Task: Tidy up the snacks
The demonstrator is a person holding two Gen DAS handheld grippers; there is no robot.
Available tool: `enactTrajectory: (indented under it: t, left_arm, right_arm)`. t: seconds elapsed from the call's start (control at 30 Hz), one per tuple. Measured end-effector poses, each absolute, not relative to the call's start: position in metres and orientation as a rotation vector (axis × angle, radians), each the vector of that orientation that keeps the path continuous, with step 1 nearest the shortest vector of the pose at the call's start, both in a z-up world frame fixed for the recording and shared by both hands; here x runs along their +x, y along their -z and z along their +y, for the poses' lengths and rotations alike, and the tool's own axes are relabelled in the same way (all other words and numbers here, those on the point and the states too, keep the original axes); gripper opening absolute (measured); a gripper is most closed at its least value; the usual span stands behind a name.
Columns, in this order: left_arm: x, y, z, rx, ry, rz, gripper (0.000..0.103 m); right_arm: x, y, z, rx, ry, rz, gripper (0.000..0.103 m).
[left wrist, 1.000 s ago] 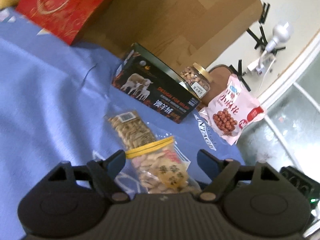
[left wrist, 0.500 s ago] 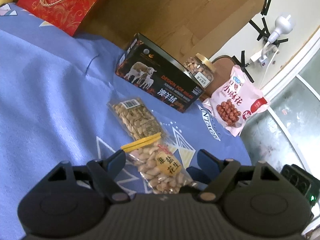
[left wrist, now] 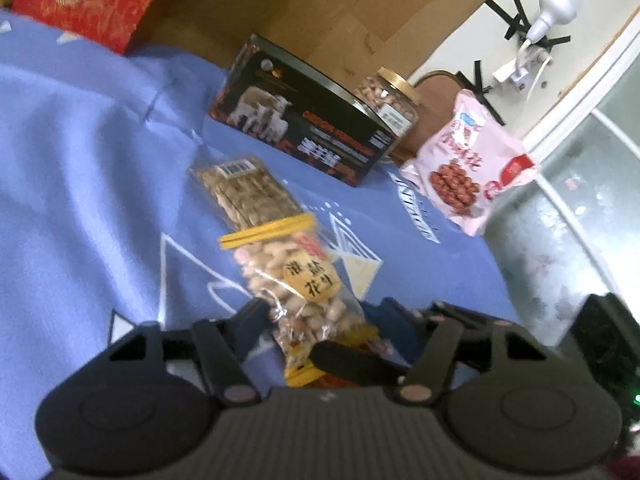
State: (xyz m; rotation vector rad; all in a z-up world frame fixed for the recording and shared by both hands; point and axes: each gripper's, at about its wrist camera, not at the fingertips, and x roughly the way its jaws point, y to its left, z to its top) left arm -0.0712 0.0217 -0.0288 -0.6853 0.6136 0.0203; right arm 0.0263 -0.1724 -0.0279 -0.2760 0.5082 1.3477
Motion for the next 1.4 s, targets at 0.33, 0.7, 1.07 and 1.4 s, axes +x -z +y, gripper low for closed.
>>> enactTrajectory:
  t: [0.33,0.7,1.07,1.4]
  left_arm:
    - [-0.064,0.004,0.028,-0.68,-0.015,0.531,0.055]
    - [-0.047,0.004,0.027,-0.687,-0.005,0.546,0.055]
    - [0.004,-0.039,0.037,-0.59,-0.003,0.483,0.055]
    - [0.1,-0.069,0.065,-0.489,-0.075,0.444,0.057]
  right_arm:
    - [0.024,0.012,-0.169,-0.24,-1.318,0.392,0.028]
    - [0.034,0.012,-0.17,-0.221,-1.29,0.391,0.027]
    - [0.069,-0.016,-0.157,-0.16,-1.235,0.276,0.021]
    - [0.158,-0.038,-0.101,-0.066,-1.159,0.275,0.022]
